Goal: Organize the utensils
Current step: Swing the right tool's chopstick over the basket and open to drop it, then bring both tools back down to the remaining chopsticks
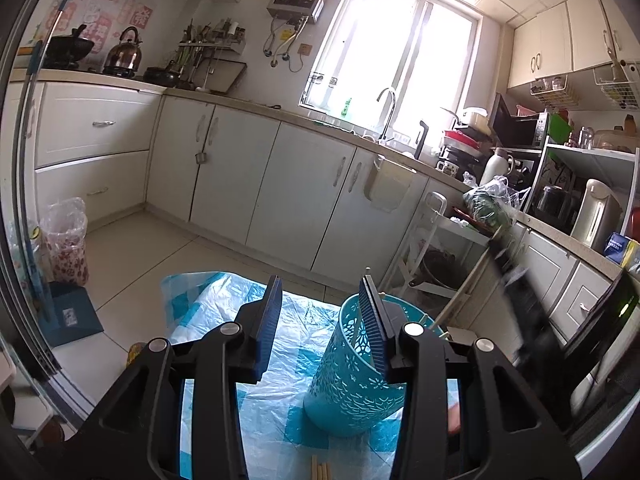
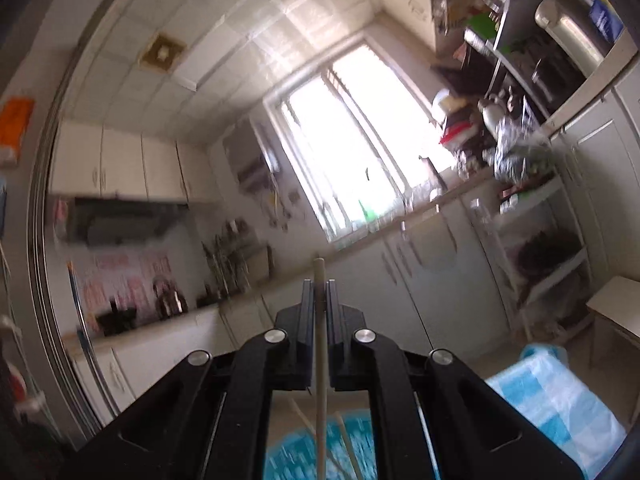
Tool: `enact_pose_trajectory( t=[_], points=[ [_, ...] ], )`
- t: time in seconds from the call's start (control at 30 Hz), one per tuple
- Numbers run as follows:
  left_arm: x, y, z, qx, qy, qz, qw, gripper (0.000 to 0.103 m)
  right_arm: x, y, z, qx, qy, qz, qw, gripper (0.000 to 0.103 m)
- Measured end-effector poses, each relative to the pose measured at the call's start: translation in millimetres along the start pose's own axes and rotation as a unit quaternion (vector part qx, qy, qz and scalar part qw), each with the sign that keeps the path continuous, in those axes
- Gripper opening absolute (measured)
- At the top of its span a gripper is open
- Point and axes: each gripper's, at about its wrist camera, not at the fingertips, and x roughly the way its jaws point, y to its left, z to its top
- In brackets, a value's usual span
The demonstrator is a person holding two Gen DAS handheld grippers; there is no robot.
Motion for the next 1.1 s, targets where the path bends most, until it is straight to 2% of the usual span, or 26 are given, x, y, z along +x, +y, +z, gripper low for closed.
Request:
enact_pose_trajectory(
  t=[0.2,0.3,0.47,0.57,0.67,0.7,0.8,0.83,0.93,0.97,1.0,1.1],
  points=[
    [0.0,-0.7,-5.3,0.003,0.011,0.003,0.9999,0.038,-8.0,11.2,-26.5,-0.045,0.063,0.013,0.997,0.007],
    [-2.0,-1.9,-7.6,0.006,0.014,0.004,0.9999,0.039,-8.7,12.6,-31.5,-0.054,0.088,0.014,0.995,0.014],
    [-6.1,-4.7,-10.1,0.014,0.018,0.003,0.9997,0.04,-21.0,12.7,-32.5,-0.06,0.114,0.009,0.992,0.016],
    [-9.0,-6.6,-12.2,0.019,0.02,0.002,0.9996,0.042,-36.4,15.7,-28.4,-0.061,0.125,0.005,0.99,0.025],
    [-12.4,-6.2,-16.4,0.023,0.025,0.001,0.9994,0.043,-53.3,19.6,-32.4,-0.061,0.161,0.003,0.985,0.032],
    [-12.6,-5.1,-16.7,0.025,0.027,0.002,0.9993,0.044,-58.4,21.2,-35.9,-0.065,0.177,0.0,0.982,0.036],
    [-11.1,1.9,-24.2,0.03,0.044,0.009,0.9986,0.046,-72.0,23.7,-56.4,-0.079,0.25,-0.014,0.965,0.037],
    [-9.5,5.2,-27.6,0.03,0.052,0.011,0.9981,0.046,-75.6,21.9,-67.7,-0.078,0.285,-0.021,0.955,0.037],
    [-3.4,15.5,-40.7,0.032,0.085,0.022,0.9957,0.047,-77.9,17.1,-92.1,-0.076,0.346,-0.034,0.934,0.037],
    [-1.8,18.4,-46.0,0.035,0.096,0.025,0.9945,0.047,-76.5,15.9,-100.2,-0.073,0.366,-0.036,0.927,0.035],
    [-0.5,20.5,-50.7,0.039,0.104,0.028,0.9934,0.047,-74.7,15.4,-107.2,-0.071,0.383,-0.035,0.92,0.026],
    [2.9,26.4,-66.7,0.047,0.134,0.035,0.9892,0.049,-70.1,17.3,-124.0,-0.074,0.416,-0.035,0.906,0.02]
  ],
)
